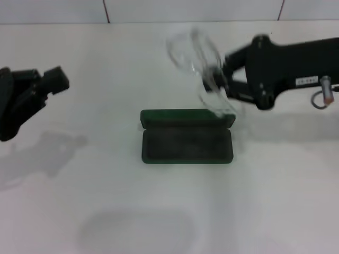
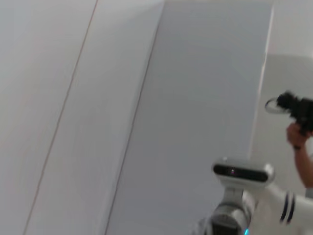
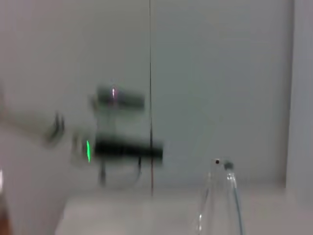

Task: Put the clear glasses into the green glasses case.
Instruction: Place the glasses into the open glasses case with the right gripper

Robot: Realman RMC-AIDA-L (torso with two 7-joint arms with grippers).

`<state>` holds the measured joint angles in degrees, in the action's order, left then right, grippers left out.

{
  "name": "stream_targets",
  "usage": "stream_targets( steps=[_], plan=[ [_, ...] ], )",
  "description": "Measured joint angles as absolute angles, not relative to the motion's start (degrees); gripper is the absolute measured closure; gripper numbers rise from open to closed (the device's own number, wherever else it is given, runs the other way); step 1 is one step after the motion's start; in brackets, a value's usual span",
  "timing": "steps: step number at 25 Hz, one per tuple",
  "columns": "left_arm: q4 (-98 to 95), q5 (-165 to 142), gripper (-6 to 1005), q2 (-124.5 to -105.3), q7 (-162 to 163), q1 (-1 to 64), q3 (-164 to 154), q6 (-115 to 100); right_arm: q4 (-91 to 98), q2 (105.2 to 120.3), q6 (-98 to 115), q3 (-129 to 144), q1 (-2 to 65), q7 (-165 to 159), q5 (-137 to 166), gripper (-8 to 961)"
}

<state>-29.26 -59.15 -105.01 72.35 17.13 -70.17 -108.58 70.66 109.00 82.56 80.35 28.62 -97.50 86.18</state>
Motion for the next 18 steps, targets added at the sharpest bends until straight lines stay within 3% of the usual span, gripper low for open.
stream_targets(
  steps=[4, 6, 8, 18],
  plan=[
    [-31.0, -65.7, 965, -105.41, 73.2, 15.4, -62.3, -108.7, 78.5, 112.10, 88.6, 75.6, 32.3, -112.5, 107.6, 838],
    [-32.4, -67.7, 965, -105.88, 74.3, 14.2, -58.9, -108.9, 79.2, 114.62, 92.3, 75.0, 37.0, -116.7, 116.5, 838],
    [-33.0, -68.5, 965, -106.26, 75.1, 13.7, -57.4, -109.1, 77.4, 115.69, 93.8, 76.6, 40.8, -118.7, 122.0, 838],
    [-33.3, -68.9, 965, -107.66, 75.4, 12.8, -56.4, -109.3, 62.4, 116.07, 89.5, 91.2, 58.5, -124.6, 130.3, 838]
  ],
)
